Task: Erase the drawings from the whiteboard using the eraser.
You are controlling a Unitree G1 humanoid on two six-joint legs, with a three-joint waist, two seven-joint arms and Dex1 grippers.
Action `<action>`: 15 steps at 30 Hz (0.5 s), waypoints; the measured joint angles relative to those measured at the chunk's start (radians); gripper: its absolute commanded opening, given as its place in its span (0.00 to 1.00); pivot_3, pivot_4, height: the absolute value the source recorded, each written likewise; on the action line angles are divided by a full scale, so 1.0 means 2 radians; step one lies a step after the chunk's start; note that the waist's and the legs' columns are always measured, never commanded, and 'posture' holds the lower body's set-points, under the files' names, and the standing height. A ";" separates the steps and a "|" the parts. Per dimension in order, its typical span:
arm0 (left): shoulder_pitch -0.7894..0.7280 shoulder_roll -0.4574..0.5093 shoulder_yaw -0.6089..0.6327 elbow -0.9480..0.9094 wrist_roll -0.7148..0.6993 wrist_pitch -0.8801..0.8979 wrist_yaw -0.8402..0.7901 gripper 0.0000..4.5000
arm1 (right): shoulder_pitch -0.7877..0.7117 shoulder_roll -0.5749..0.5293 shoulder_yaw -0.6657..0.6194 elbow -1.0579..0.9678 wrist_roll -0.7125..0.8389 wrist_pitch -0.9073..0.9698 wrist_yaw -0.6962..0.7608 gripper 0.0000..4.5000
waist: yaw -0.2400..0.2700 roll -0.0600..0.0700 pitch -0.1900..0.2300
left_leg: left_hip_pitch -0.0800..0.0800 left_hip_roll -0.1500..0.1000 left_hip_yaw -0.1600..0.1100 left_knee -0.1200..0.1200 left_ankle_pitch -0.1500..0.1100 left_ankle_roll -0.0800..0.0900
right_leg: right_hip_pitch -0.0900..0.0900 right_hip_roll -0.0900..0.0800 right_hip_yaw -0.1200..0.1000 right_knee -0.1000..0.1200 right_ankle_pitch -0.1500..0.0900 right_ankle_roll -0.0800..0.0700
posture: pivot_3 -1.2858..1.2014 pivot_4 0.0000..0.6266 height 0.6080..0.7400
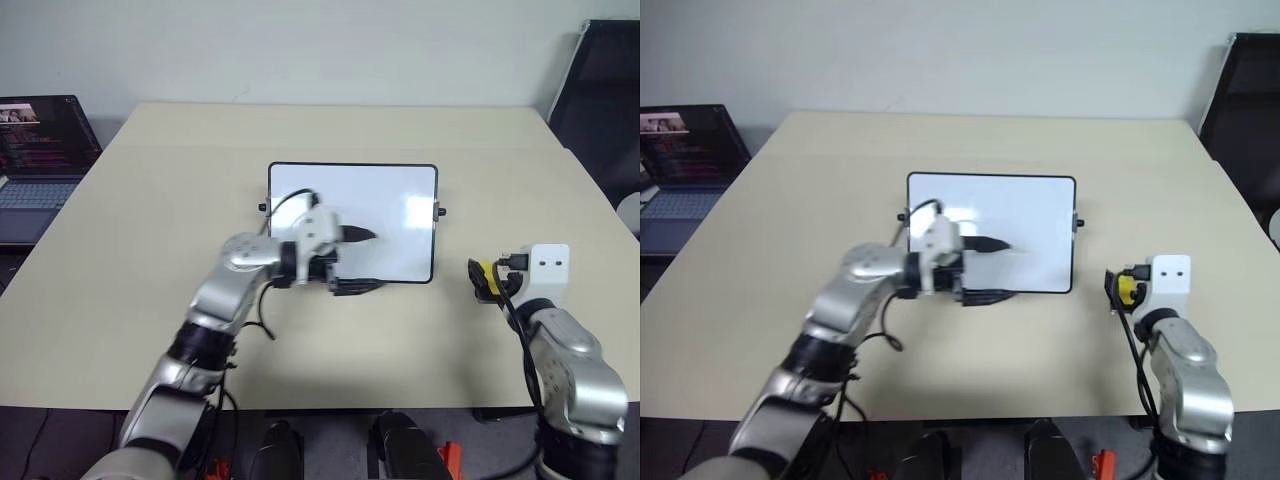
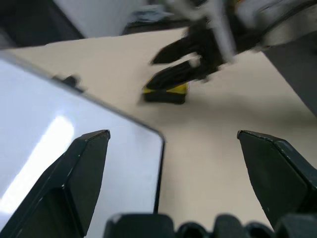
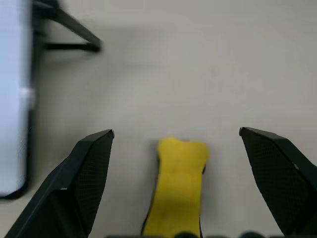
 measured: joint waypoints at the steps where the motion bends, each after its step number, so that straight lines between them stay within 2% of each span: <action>1: 0.026 0.005 0.028 -0.026 -0.012 0.028 0.027 1.00 | 0.021 0.001 0.006 -0.028 0.005 -0.002 0.002 0.99 | 0.001 0.000 0.000 | 0.000 0.000 0.000 0.000 0.000 0.000 | 0.000 0.000 0.000 0.000 0.000 0.000 | 0.52 0.24 1.00; 4: 0.146 -0.031 0.129 -0.134 -0.045 0.095 0.148 1.00 | 0.118 0.052 0.050 -0.100 0.009 -0.045 -0.011 0.99 | 0.003 0.000 -0.001 | 0.000 0.000 -0.001 0.000 0.000 0.000 | 0.001 0.000 -0.001 0.000 -0.001 0.000 | 0.52 0.24 1.00; 6: 0.225 -0.040 0.155 -0.189 -0.051 0.117 0.199 1.00 | 0.173 0.071 0.087 -0.096 0.002 -0.099 -0.016 0.99 | 0.003 0.000 -0.001 | 0.000 0.000 0.000 0.000 0.000 0.000 | 0.001 -0.001 0.000 -0.001 -0.002 -0.003 | 0.52 0.24 1.00; 8: 0.273 -0.051 0.164 -0.221 -0.042 0.111 0.235 1.00 | 0.194 0.089 0.102 -0.081 -0.013 -0.158 -0.032 0.99 | 0.004 -0.001 -0.001 | 0.000 0.000 0.001 0.002 0.000 -0.001 | 0.001 -0.001 0.000 -0.001 -0.002 -0.003 | 0.52 0.24 1.00; 11: 0.294 -0.070 0.182 -0.228 -0.011 0.088 0.303 1.00 | 0.201 0.105 0.100 -0.040 -0.011 -0.232 -0.039 0.99 | 0.007 -0.003 -0.001 | 0.001 0.000 0.001 0.002 -0.002 -0.004 | 0.001 -0.002 0.000 -0.004 -0.001 -0.004 | 0.52 0.24 1.00; 15: 0.304 -0.091 0.209 -0.227 0.013 0.079 0.374 1.00 | 0.199 0.105 0.059 0.024 0.002 -0.303 -0.043 0.99 | 0.005 -0.003 -0.001 | 0.000 0.000 0.003 0.002 -0.002 -0.004 | 0.002 -0.004 0.000 -0.014 -0.001 -0.005 | 0.52 0.24 1.00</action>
